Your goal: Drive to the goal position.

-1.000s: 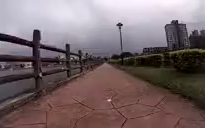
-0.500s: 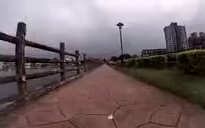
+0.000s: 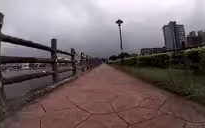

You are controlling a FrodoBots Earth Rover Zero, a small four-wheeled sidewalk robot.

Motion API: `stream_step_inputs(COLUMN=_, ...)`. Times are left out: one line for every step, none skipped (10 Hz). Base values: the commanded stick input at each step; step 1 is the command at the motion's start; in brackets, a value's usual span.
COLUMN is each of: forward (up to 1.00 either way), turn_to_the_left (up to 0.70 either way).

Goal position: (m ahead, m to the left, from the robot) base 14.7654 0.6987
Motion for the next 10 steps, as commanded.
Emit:
stream_step_inputs(forward=1.0, turn_to_the_left=0.0)
stream_step_inputs(forward=1.0, turn_to_the_left=0.0)
stream_step_inputs(forward=1.0, turn_to_the_left=0.0)
stream_step_inputs(forward=1.0, turn_to_the_left=0.0)
stream_step_inputs(forward=1.0, turn_to_the_left=0.0)
stream_step_inputs(forward=1.0, turn_to_the_left=0.0)
stream_step_inputs(forward=1.0, turn_to_the_left=-0.11)
stream_step_inputs(forward=1.0, turn_to_the_left=-0.22)
stream_step_inputs(forward=1.0, turn_to_the_left=0.0)
stream_step_inputs(forward=1.0, turn_to_the_left=0.0)
